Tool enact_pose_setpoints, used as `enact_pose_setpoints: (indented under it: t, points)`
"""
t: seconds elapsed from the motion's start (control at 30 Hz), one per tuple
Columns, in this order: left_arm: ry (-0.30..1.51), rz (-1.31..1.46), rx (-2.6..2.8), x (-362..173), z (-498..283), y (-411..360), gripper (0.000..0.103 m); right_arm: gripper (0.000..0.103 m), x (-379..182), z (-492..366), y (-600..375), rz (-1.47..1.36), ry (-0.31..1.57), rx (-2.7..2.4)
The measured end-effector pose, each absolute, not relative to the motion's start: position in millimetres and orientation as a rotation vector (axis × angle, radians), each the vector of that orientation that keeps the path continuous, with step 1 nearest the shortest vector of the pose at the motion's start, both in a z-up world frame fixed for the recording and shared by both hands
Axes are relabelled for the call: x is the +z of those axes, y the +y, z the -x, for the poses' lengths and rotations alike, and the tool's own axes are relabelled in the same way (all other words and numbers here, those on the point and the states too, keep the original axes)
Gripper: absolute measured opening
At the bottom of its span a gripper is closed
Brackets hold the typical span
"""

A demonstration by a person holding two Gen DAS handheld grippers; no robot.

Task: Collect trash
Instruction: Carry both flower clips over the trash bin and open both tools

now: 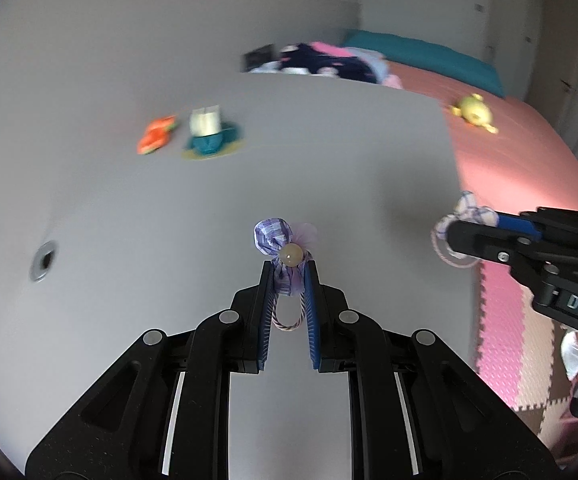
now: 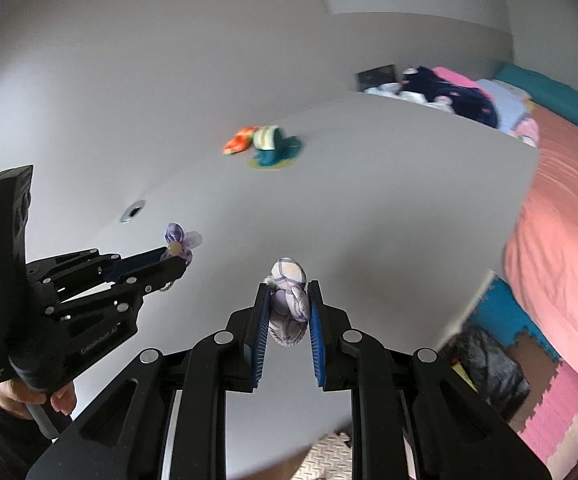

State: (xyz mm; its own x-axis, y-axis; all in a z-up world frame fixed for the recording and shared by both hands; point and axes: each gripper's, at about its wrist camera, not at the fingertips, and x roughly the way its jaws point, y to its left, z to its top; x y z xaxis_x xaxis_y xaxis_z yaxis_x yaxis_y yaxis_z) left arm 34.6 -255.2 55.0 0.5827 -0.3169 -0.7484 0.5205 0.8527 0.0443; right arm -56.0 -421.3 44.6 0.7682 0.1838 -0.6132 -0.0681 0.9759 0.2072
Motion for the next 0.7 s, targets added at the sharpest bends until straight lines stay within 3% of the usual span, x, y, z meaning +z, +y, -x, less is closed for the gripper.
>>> enact_pose_setpoints:
  t: [0.7]
  points:
    - [0.835,-0.461,-0.836,29,35,-468,0.016,0.020,12,161,-618,-0.389,0.643,-0.212]
